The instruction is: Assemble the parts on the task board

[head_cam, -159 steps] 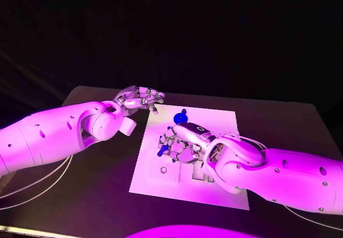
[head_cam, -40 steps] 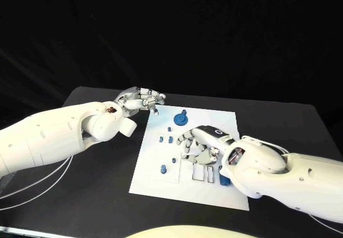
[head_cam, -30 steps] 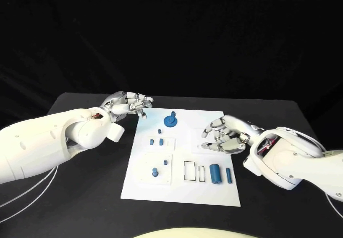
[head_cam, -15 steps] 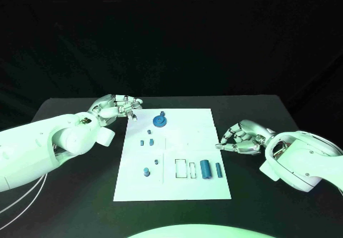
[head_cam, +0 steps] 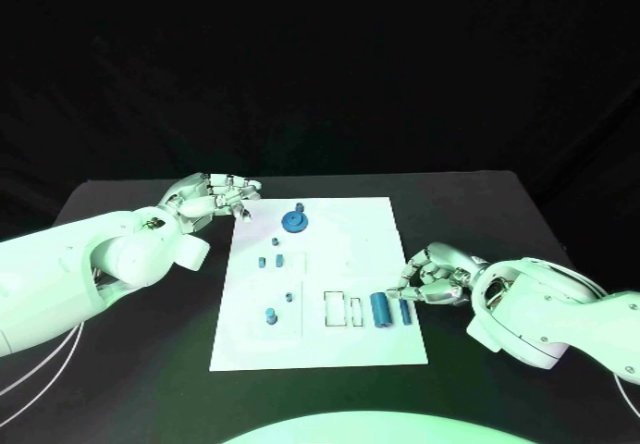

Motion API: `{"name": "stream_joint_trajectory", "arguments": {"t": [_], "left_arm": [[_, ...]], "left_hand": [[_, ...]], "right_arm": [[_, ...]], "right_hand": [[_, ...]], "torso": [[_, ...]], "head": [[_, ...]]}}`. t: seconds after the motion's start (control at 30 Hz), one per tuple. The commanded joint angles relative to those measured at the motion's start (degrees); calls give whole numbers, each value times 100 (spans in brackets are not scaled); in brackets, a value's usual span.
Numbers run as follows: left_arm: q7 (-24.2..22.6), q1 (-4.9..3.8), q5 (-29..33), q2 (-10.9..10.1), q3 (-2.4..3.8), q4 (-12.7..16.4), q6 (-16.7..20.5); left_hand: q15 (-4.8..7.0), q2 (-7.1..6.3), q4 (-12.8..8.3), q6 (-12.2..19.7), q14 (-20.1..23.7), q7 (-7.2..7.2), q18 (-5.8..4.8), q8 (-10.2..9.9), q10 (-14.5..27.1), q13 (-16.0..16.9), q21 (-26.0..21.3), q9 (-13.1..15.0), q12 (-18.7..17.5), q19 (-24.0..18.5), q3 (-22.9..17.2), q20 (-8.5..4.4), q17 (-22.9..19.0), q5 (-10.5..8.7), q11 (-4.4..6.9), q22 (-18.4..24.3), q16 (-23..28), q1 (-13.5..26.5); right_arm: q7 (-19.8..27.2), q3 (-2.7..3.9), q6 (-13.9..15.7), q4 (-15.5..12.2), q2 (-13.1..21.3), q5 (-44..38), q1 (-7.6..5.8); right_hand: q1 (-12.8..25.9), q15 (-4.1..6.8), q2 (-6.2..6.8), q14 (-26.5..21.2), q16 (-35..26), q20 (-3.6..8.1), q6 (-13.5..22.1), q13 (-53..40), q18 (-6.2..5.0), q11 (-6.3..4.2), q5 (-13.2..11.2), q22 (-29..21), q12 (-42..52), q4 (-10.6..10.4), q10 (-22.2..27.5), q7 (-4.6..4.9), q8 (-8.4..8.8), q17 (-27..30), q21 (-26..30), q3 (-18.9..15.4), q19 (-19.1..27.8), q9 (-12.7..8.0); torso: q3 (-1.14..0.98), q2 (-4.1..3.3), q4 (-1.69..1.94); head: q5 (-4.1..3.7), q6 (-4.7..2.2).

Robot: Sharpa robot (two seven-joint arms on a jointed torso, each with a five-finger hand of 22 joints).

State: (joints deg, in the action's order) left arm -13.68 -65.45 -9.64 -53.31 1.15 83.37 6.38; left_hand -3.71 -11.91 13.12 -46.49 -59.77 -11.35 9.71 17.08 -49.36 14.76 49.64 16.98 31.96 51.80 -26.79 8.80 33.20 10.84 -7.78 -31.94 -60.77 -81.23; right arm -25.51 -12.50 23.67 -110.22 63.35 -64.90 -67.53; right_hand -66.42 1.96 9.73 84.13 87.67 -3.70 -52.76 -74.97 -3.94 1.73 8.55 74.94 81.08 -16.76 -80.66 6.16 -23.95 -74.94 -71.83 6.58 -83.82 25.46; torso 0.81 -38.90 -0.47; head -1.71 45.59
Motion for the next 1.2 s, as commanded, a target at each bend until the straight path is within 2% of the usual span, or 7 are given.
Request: {"name": "stream_joint_trajectory", "arguments": {"t": [0.03,0.17,0.27,0.53,0.7,0.87,1.2], "left_arm": [[-67,1,67,4,3,14,-120],[-63,1,69,4,3,15,-130],[-58,1,69,3,3,14,-135],[-20,2,67,3,3,13,-160],[6,2,63,-5,3,13,-182],[21,2,62,-9,3,12,-214],[108,2,29,-25,3,13,-391]], "left_hand": [[-2,-8,-7,31,33,-13,79,38,44,-9,-18,-7,38,5,23,44,-6,-5,-1,8,28,23],[-2,-9,-4,33,34,-12,79,40,48,-10,-21,-7,39,6,27,45,-6,-4,-1,10,27,25],[-2,-9,-4,33,34,-12,79,40,48,-10,-21,-7,39,6,27,45,-6,-4,-1,10,27,25],[-4,-6,7,36,35,-13,79,43,53,-10,-26,-8,41,6,34,46,-6,-4,-2,13,26,33],[-5,-3,19,45,37,-16,79,43,60,-11,-32,-10,43,7,41,48,-6,-4,-4,17,25,41],[-6,-2,26,52,38,-17,79,43,65,-12,-36,-11,44,7,46,49,-6,-3,-5,19,25,45],[-9,2,44,63,41,-20,79,45,73,-13,-45,-14,49,8,58,52,-5,-3,-8,26,24,57]], "right_arm": [[-96,-1,-190,11,-87,-138,30],[-161,-2,-379,28,-178,-99,69],[-191,-2,-465,34,-216,-75,90],[-344,-2,-703,102,-305,-110,116],[-452,-4,-834,155,-371,-158,131],[-505,-5,-864,212,-504,-171,209],[-629,-5,-929,444,-725,-253,324]], "right_hand": [[-13,33,-64,487,36,1,27,-42,80,-10,22,1088,24,12,-43,-9,-21,-978,-38,-36,-153,-6],[-10,33,-71,486,35,1,24,-40,78,-10,21,1085,21,7,-40,-9,-24,-974,-25,-53,-149,-8],[18,32,-101,486,37,0,21,-49,77,-10,20,1085,20,-1,-36,-9,-31,-976,-21,-117,-147,-18],[69,32,-155,484,37,-2,12,-63,74,-11,21,1081,14,-3,-30,-11,-50,-974,-5,-239,-140,-33],[125,34,-213,485,44,-2,-3,-69,76,-14,25,1084,1,-5,-20,-17,-77,-988,-21,-371,-142,-47],[130,34,-219,486,45,-2,-4,-75,75,-15,25,1084,3,-5,-23,-17,-80,-990,-18,-386,-141,-48],[159,36,-253,485,46,-2,-7,-105,73,-17,27,1080,5,-4,-32,-21,-103,-993,-6,-530,-137,-65]], "torso": [[0,3,0],[-1,1,-8],[-1,-3,-10],[3,1,11],[6,1,-1],[3,-4,-4],[4,0,-2]], "head": [[-5,6],[30,18],[21,23],[40,3],[49,10],[58,-7],[59,33]]}}
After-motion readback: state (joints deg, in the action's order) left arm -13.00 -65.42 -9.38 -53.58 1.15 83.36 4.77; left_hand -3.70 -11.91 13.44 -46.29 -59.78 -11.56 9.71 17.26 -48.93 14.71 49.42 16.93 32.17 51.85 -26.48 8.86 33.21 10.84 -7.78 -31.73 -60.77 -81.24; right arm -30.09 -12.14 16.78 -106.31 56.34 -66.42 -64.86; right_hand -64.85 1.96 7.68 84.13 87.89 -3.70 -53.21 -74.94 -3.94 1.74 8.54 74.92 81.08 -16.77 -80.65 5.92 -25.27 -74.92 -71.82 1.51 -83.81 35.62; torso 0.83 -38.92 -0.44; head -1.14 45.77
